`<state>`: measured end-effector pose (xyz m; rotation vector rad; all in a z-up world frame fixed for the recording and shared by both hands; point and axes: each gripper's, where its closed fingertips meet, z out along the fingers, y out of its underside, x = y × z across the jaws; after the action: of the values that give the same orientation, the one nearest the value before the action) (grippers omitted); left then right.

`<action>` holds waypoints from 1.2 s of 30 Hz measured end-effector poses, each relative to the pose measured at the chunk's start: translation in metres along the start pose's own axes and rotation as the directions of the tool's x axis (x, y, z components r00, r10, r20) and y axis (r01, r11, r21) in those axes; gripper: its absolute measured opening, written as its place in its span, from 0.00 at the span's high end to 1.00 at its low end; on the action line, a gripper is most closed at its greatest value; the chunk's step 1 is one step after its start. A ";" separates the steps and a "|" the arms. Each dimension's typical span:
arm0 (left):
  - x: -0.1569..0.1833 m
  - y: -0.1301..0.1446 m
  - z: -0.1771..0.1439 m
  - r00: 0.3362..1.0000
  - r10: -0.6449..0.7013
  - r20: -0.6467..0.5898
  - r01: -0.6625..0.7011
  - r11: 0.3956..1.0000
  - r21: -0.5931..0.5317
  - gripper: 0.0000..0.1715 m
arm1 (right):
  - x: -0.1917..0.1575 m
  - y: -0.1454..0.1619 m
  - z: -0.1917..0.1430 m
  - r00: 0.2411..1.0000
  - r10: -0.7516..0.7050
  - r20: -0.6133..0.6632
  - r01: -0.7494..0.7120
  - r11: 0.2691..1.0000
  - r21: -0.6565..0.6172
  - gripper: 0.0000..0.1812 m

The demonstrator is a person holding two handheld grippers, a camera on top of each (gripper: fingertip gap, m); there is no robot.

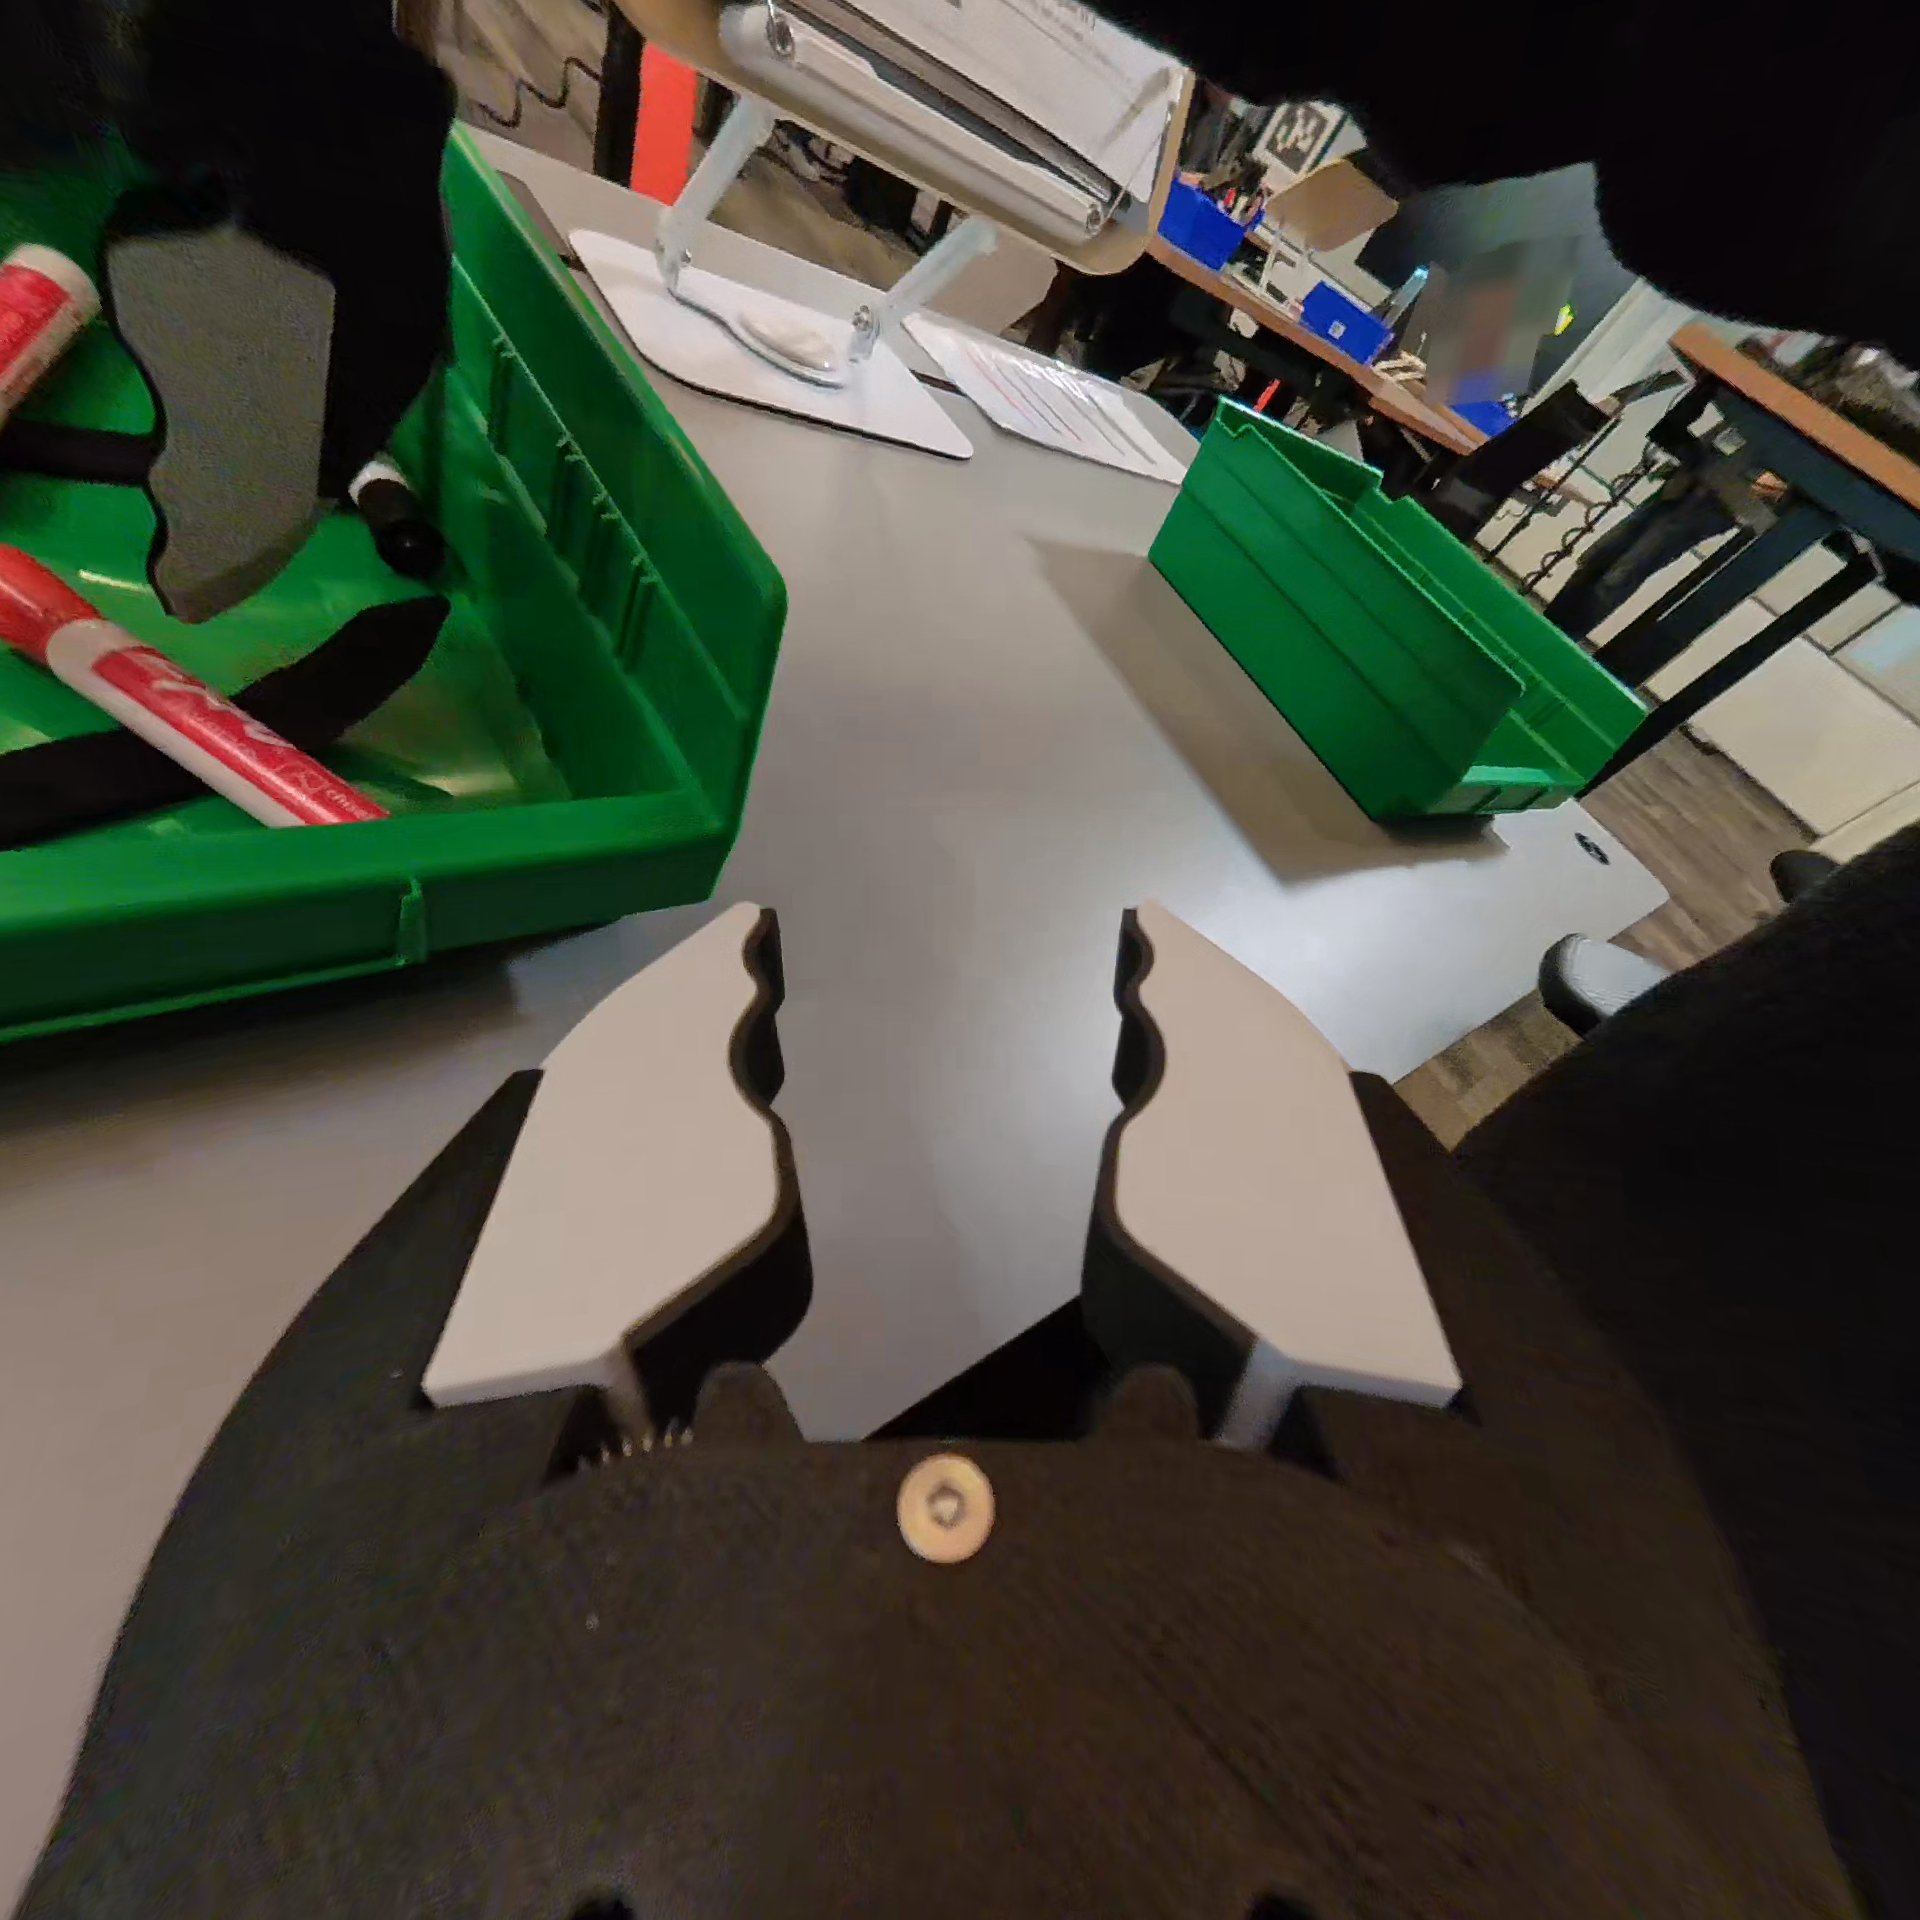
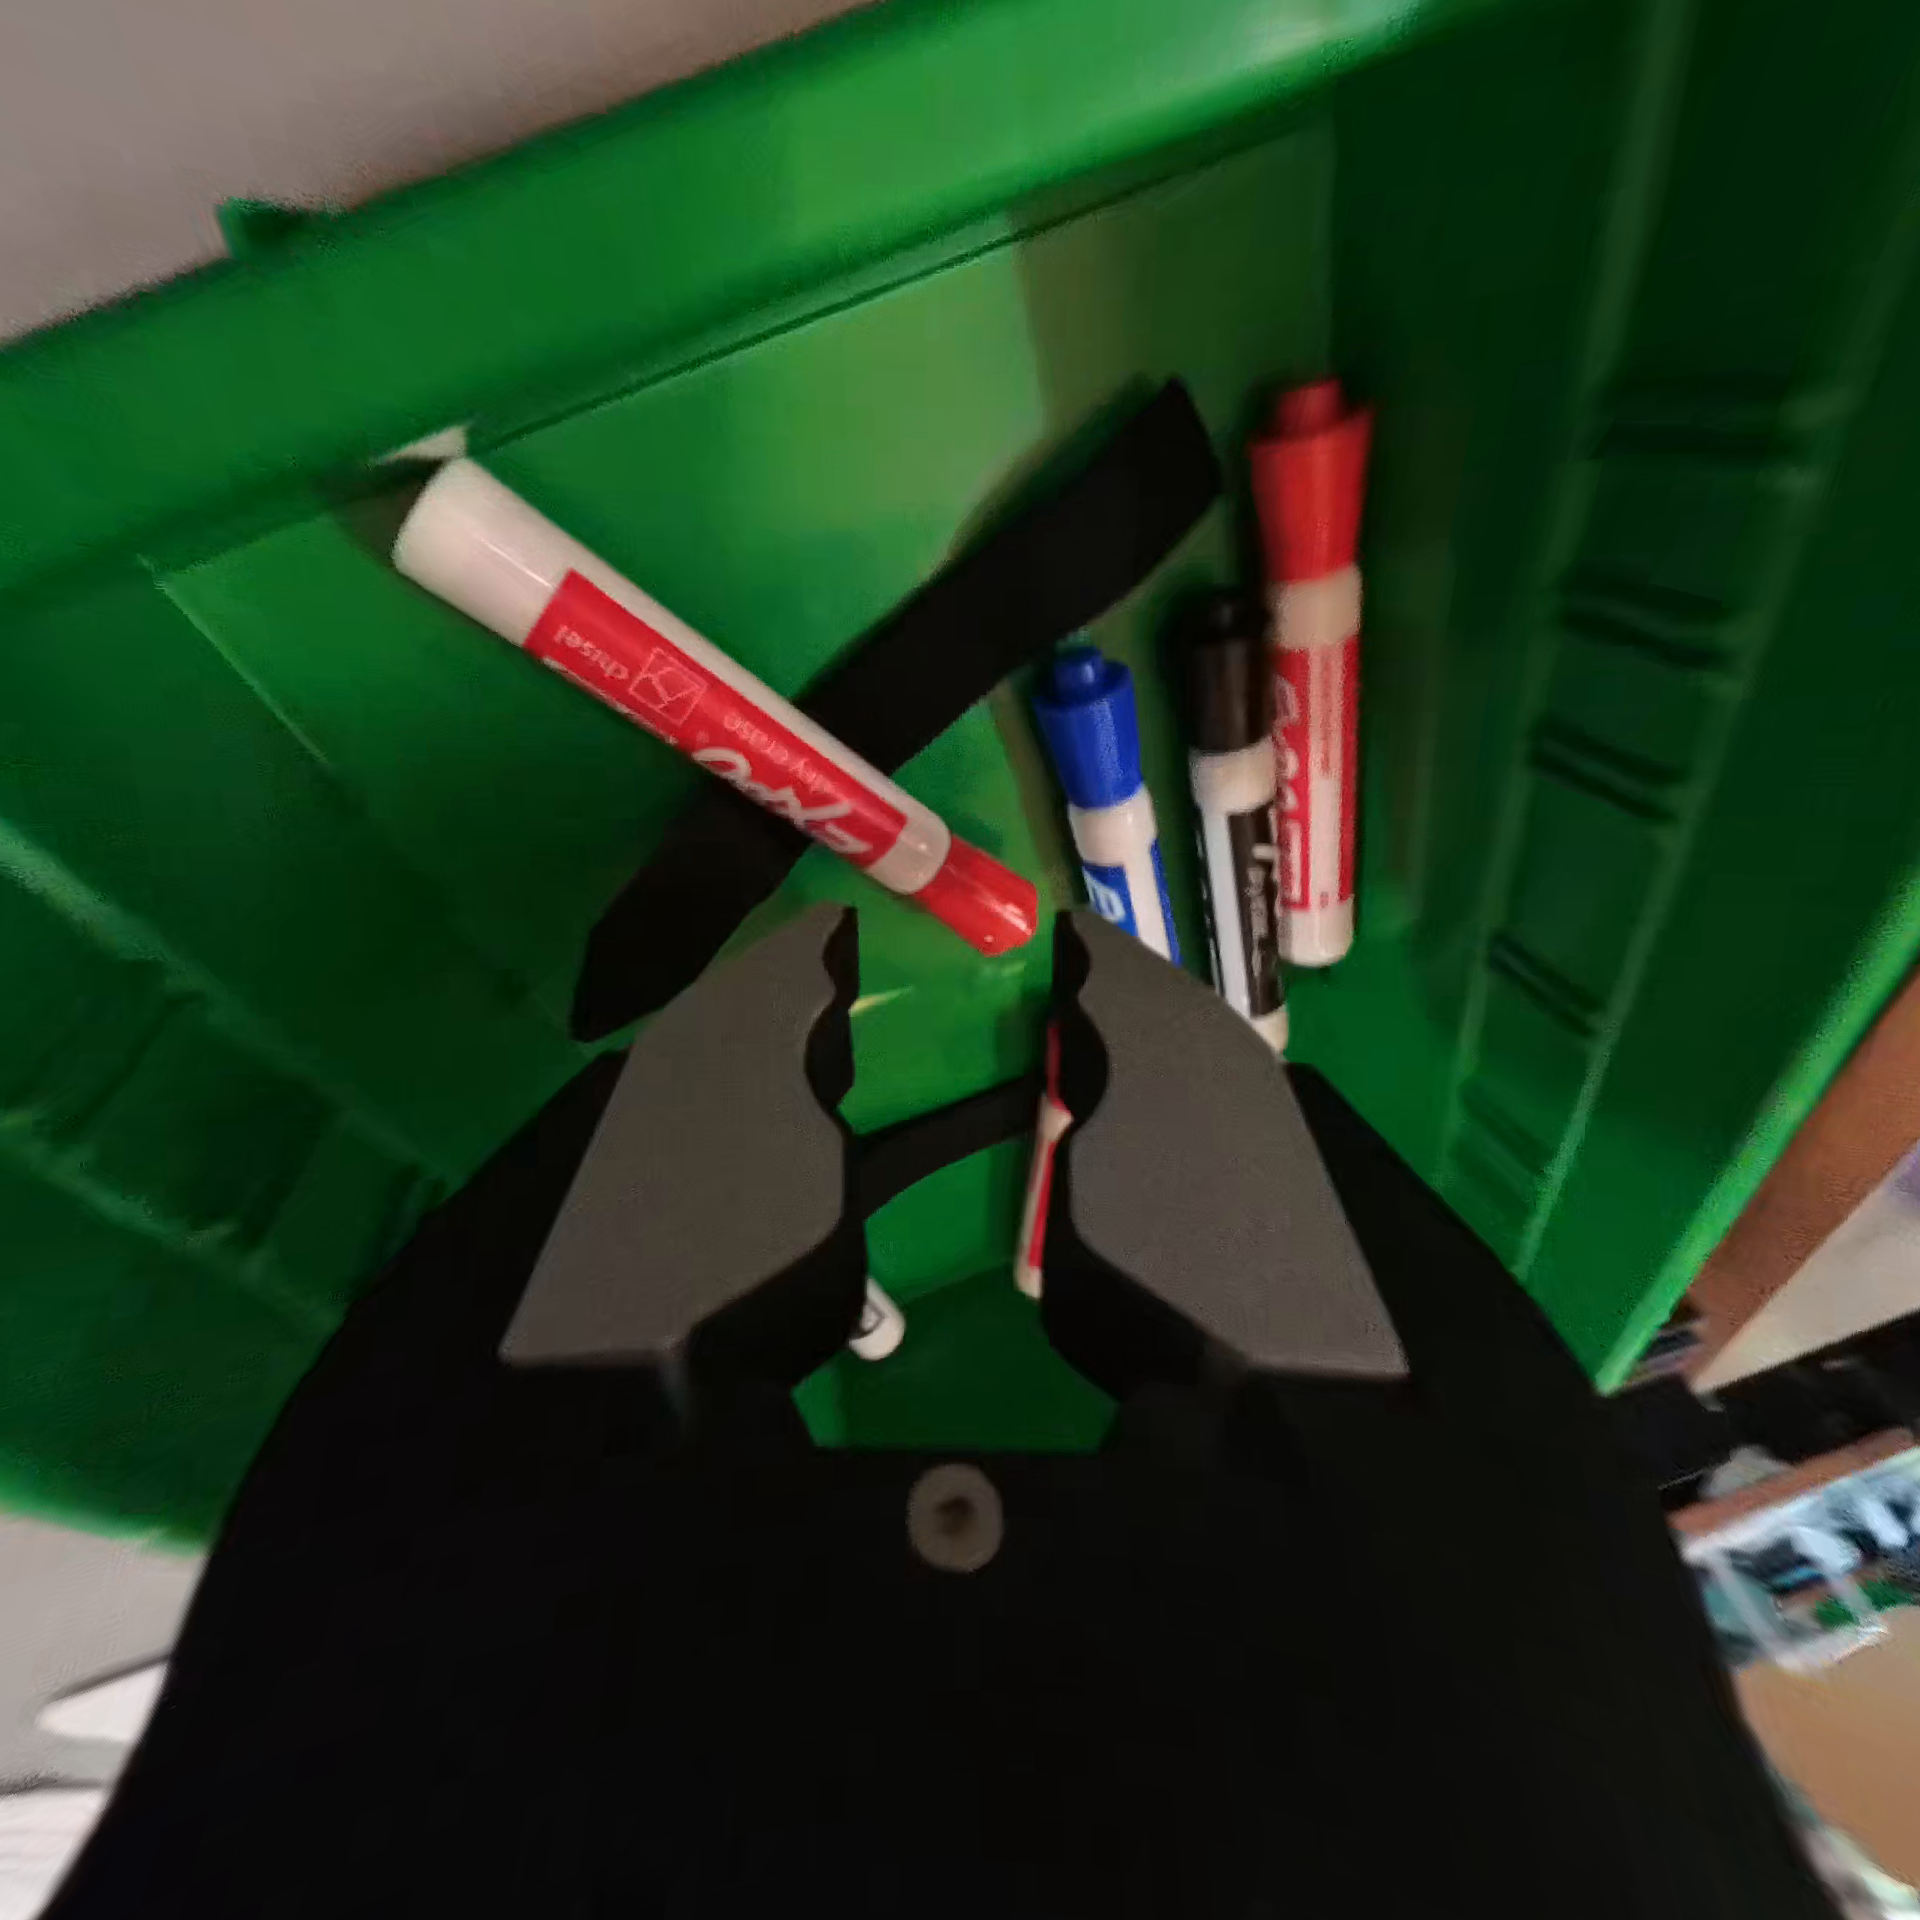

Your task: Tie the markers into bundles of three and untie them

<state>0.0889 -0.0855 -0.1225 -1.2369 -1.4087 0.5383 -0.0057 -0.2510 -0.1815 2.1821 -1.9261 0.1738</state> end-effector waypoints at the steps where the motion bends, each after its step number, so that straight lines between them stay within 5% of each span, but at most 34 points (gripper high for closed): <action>1: -0.002 0.000 -0.002 1.000 -0.017 -0.004 0.017 1.000 0.000 0.64 | 0.000 0.002 0.007 0.999 -0.045 0.007 0.045 0.999 -0.030 0.79; 6: -0.010 -0.004 -0.008 0.990 -0.134 -0.039 0.135 0.991 0.015 0.63 | -0.001 0.006 0.021 0.986 -0.158 0.053 0.162 0.985 -0.065 0.84; 11: -0.009 -0.005 -0.008 0.975 -0.208 -0.081 0.209 0.978 0.004 0.62 | -0.015 0.023 0.009 0.992 -0.024 0.121 0.037 0.994 -0.108 0.88; 18: -0.004 -0.010 -0.007 0.997 -0.077 -0.027 0.078 0.996 0.044 0.63 | -0.018 0.033 -0.073 0.929 0.368 -0.039 -0.361 0.925 0.114 0.92; 23: -0.002 -0.012 -0.003 1.000 -0.007 0.003 0.007 0.998 0.060 0.64 | -0.036 0.031 -0.121 0.847 0.518 -0.118 -0.478 0.840 0.256 1.00; 28: 0.000 -0.012 0.010 1.000 0.026 0.006 -0.026 0.999 0.045 0.65 | -0.050 0.047 -0.120 0.853 0.466 -0.233 -0.451 0.885 0.121 1.00; 36: 0.008 -0.025 0.027 0.993 0.121 0.010 -0.121 0.990 0.078 0.66 | -0.027 0.041 -0.074 0.872 0.482 -0.078 -0.482 0.876 0.020 0.81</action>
<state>0.0564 -0.0780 -0.1048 -1.2638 -1.3103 0.6746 -0.0454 -0.2115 -0.1130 1.6165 -2.3832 0.3366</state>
